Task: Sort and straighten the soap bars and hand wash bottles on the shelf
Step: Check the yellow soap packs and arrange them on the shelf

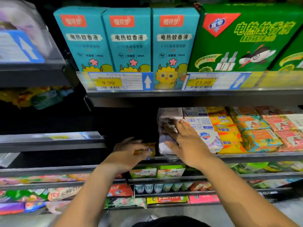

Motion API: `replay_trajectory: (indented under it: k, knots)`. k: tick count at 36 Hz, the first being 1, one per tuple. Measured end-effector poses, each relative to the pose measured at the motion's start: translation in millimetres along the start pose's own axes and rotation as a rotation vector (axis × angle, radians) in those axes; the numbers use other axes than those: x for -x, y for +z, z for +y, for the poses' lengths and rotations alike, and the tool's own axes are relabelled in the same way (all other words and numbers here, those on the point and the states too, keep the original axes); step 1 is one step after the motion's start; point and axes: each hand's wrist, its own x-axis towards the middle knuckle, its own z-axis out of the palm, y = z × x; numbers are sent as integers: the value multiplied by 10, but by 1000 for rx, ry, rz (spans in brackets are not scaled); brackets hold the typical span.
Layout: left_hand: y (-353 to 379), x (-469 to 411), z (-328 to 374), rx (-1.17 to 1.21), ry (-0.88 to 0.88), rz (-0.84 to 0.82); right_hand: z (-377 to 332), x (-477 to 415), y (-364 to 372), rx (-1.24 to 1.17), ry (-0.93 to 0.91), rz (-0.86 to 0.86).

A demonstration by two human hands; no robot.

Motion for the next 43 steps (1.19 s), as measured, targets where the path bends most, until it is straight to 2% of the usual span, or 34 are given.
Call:
replay_trajectory:
  k: [2, 5, 10, 12, 13, 15, 18, 22, 25, 27, 29, 33, 43]
  knots:
    - [-4, 28, 44, -142, 4, -64, -3, 8, 16, -8, -13, 43]
    - [-13, 83, 63, -284, -11, -158, -5, 14, -13, -58, -15, 21]
    - [-66, 146, 211, -301, -26, -180, 88, 87, -113, -271, 0, 47]
    - [-105, 159, 333, -277, -45, -78, 198, 177, -178, -367, 27, 67]
    - [-105, 171, 411, -355, -7, 16, 266, 228, -222, -364, 22, 94]
    - [-32, 146, 554, -534, 152, 329, 457, 333, -320, -306, 36, 152]
    - [133, 72, 809, -474, 322, 529, 821, 479, -465, -355, 191, 242]
    - [252, -102, 1327, -403, 425, 517, 1313, 619, -523, -269, 291, 310]
    - [350, -343, 1648, -399, 241, 300, 1615, 670, -573, -52, 232, 232]
    - [460, -525, 1771, -411, 156, 220, 1768, 667, -615, 74, 197, 158]
    - [577, -677, 1831, -417, 118, 216, 1877, 641, -636, 178, 170, 73]
    - [720, -764, 1846, -493, 84, 231, 1981, 632, -612, 189, 128, -6]
    - [774, -816, 1836, -534, 55, 274, 2008, 660, -520, 253, 89, 67]
